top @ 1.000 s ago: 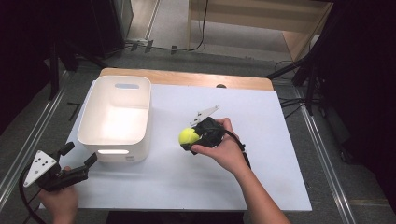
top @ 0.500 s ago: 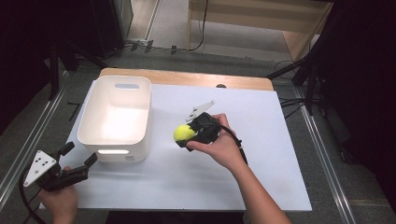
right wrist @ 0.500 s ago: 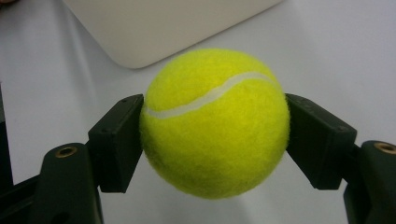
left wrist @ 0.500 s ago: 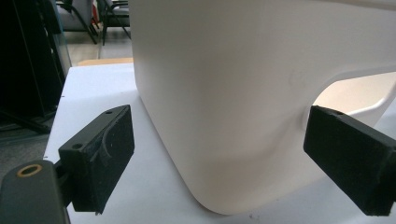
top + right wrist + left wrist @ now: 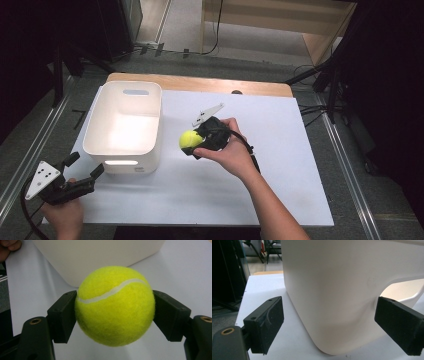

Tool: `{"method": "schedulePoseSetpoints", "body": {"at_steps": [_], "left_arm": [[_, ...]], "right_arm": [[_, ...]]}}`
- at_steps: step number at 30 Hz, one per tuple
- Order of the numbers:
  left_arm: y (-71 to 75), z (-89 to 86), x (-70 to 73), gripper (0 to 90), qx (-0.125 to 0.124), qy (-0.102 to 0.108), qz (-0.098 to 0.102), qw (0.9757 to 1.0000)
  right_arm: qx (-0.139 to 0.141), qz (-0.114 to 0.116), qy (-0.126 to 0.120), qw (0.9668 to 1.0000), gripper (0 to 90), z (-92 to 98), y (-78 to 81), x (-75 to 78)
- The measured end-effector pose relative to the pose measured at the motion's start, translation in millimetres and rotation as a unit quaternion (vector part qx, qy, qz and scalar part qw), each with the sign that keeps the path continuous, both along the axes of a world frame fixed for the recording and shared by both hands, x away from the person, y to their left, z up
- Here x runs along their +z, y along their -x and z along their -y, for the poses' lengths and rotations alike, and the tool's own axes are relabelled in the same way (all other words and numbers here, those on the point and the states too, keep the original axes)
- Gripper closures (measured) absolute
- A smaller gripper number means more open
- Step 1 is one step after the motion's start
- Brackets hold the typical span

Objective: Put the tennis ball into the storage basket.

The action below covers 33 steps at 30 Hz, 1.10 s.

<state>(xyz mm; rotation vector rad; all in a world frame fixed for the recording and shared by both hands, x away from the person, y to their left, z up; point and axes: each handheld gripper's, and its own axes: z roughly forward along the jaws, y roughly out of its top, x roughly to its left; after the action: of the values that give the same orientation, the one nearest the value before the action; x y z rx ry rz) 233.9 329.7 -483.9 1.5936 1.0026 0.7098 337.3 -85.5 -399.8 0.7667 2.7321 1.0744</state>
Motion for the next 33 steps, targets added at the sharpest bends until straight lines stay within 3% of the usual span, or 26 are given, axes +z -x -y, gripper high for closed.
{"method": "schedulePoseSetpoints", "body": {"at_steps": [33], "left_arm": [[-0.4,0.2,0.0,8.5,0.000,0.001,0.000,1.0000]], "right_arm": [[0.012,0.013,-0.017,0.9997,24.3,-17.0,-12.0,29.3]]}}
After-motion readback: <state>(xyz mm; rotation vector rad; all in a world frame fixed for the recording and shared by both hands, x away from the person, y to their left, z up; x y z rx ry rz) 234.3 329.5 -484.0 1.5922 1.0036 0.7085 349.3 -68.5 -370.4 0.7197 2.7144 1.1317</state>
